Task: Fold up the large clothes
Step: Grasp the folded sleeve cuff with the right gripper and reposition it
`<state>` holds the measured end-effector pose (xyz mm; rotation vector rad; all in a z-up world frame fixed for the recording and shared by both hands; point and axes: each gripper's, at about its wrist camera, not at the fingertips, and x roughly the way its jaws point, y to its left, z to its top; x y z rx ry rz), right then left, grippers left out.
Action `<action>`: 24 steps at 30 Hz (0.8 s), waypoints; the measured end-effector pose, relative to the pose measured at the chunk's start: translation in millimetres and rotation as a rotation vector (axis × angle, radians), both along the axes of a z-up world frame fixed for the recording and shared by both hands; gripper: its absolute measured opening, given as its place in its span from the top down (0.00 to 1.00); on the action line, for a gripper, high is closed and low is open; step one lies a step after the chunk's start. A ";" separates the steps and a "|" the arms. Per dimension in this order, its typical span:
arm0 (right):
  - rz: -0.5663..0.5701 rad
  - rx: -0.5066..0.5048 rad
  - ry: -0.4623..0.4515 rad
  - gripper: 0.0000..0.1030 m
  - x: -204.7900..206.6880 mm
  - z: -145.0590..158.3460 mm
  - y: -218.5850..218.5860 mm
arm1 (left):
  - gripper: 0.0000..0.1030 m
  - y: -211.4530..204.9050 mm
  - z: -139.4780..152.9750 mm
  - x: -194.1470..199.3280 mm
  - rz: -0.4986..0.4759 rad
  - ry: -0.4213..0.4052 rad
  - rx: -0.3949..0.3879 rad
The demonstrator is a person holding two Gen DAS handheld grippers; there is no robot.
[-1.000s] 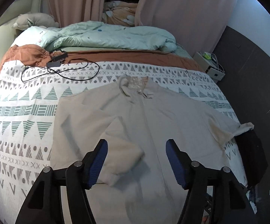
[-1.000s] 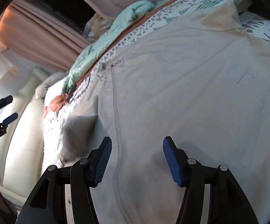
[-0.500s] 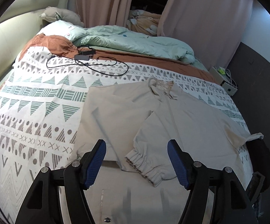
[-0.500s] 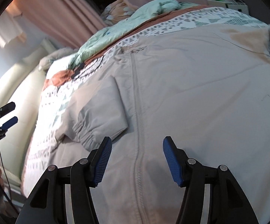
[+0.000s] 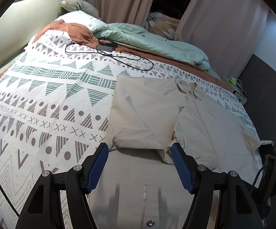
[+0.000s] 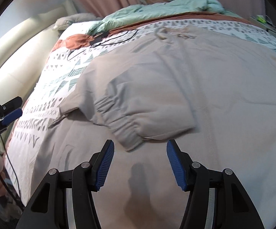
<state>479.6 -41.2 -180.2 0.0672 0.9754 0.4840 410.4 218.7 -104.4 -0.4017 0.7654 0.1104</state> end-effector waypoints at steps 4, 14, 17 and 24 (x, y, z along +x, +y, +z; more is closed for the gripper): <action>0.061 -0.091 -0.029 0.42 4.0 -1.4 32.5 | 0.33 20.3 -18.2 -3.1 0.054 0.037 -0.024; 0.144 -0.317 -0.048 0.57 26.0 -24.9 63.5 | 0.33 35.6 -24.6 -8.4 0.083 0.047 0.037; 0.160 -0.258 -0.026 0.74 30.4 -17.1 55.6 | 0.33 41.4 -28.9 -8.9 0.097 0.059 0.022; 0.107 -0.169 -0.097 0.87 43.1 36.2 12.9 | 0.33 44.3 -29.6 -10.4 0.131 0.043 0.009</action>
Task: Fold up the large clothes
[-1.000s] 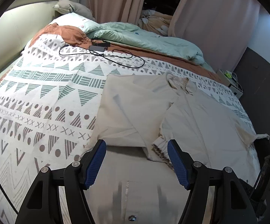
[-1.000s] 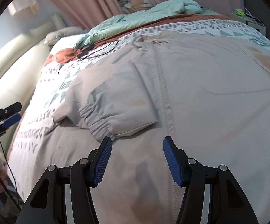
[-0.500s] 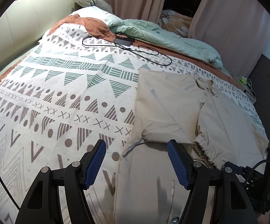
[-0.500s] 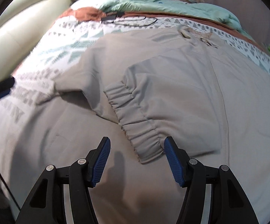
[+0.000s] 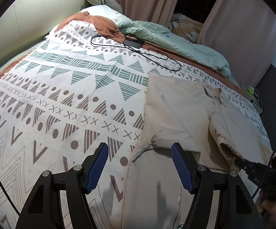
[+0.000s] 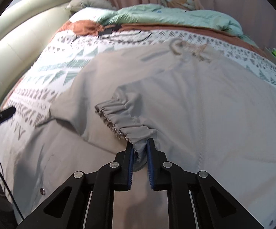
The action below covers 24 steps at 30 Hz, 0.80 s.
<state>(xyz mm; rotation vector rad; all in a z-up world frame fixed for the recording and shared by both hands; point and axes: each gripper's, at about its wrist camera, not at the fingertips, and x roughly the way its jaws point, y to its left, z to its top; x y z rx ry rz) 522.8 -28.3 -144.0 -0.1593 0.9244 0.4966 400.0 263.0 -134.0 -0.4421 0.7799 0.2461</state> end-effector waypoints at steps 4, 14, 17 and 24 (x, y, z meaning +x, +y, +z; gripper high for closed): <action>-0.074 0.006 -0.057 0.89 13.6 30.2 -32.1 | 0.33 -1.9 -3.1 4.5 0.002 0.006 -0.010; -0.477 -0.039 -0.164 0.26 48.1 62.8 -135.6 | 0.33 -5.2 -11.5 17.1 0.003 0.033 -0.011; -0.463 -0.009 -0.131 0.24 49.7 51.2 -144.1 | 0.33 -6.9 -13.6 18.8 0.000 0.038 -0.016; -0.446 0.082 0.096 0.24 66.7 -18.4 -152.3 | 0.33 -17.6 -22.8 27.2 -0.015 0.077 0.041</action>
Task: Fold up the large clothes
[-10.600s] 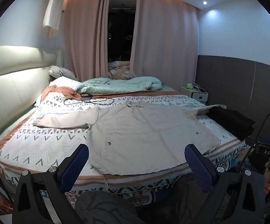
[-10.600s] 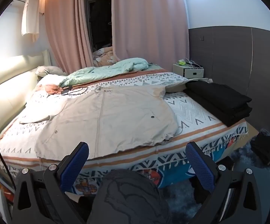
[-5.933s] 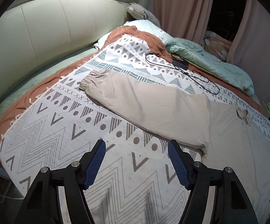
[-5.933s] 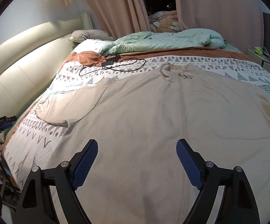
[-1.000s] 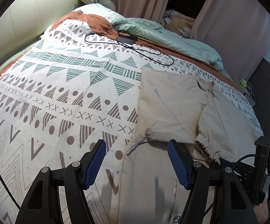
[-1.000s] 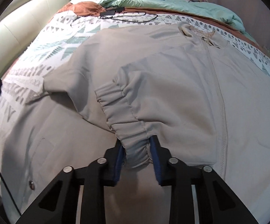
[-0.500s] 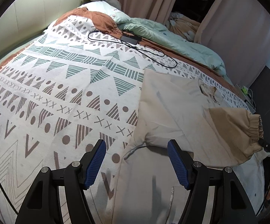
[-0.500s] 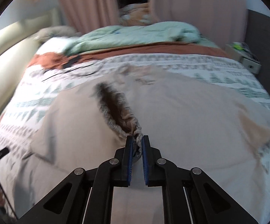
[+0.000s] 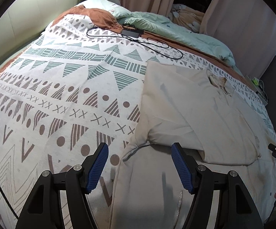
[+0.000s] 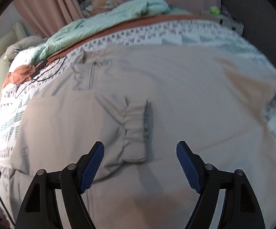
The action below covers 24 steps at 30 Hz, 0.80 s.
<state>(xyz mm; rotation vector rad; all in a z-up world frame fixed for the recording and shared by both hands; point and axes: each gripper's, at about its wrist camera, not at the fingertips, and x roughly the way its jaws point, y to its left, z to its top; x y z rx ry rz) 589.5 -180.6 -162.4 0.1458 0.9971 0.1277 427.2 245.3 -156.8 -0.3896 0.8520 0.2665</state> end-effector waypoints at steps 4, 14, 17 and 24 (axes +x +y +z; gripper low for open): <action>0.039 -0.003 0.051 0.30 9.2 -30.4 13.0 | 0.33 -3.6 -12.9 12.9 -0.003 0.043 0.026; 0.093 -0.125 0.037 0.67 40.0 -42.8 7.8 | 0.40 -12.8 -41.2 39.4 -0.026 0.149 0.093; 0.082 -0.139 0.027 0.68 51.9 -41.1 -0.9 | 0.44 -12.1 -50.2 46.0 0.000 0.197 0.128; 0.086 -0.149 0.018 0.68 67.6 -45.0 3.3 | 0.44 -13.6 -54.7 54.2 0.004 0.226 0.139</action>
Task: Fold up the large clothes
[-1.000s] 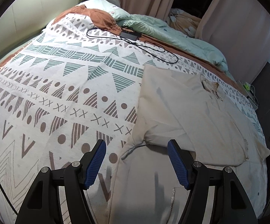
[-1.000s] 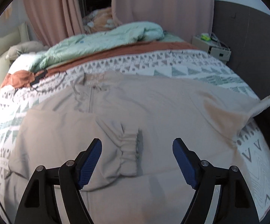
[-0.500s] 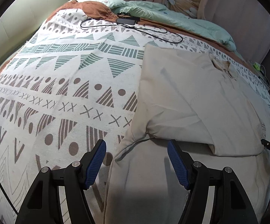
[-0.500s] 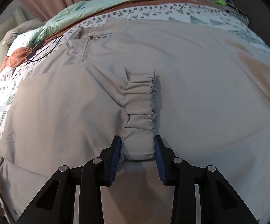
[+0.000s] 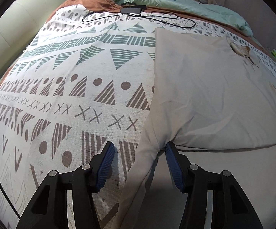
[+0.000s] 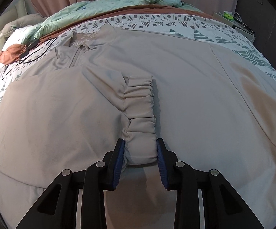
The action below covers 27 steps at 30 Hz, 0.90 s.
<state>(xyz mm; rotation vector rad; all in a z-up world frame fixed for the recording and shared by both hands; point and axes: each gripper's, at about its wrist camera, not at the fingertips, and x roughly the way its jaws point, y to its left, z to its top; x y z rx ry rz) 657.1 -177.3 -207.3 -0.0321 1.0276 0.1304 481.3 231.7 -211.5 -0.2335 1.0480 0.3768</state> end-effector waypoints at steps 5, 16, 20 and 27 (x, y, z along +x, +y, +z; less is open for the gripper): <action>0.046 0.079 0.038 0.65 -2.4 2.8 3.3 | 0.44 11.9 1.6 -4.1 0.062 0.010 0.016; 0.037 0.081 -0.045 0.54 -68.8 59.3 -19.7 | 0.44 29.4 55.6 -52.9 0.139 -0.130 -0.116; 0.013 0.098 -0.073 0.52 -99.9 79.2 -35.2 | 0.44 16.9 83.4 -77.9 0.123 -0.191 -0.132; -0.008 0.146 -0.130 0.23 -169.7 118.5 -67.3 | 0.09 -32.0 132.7 -124.1 0.061 -0.352 -0.119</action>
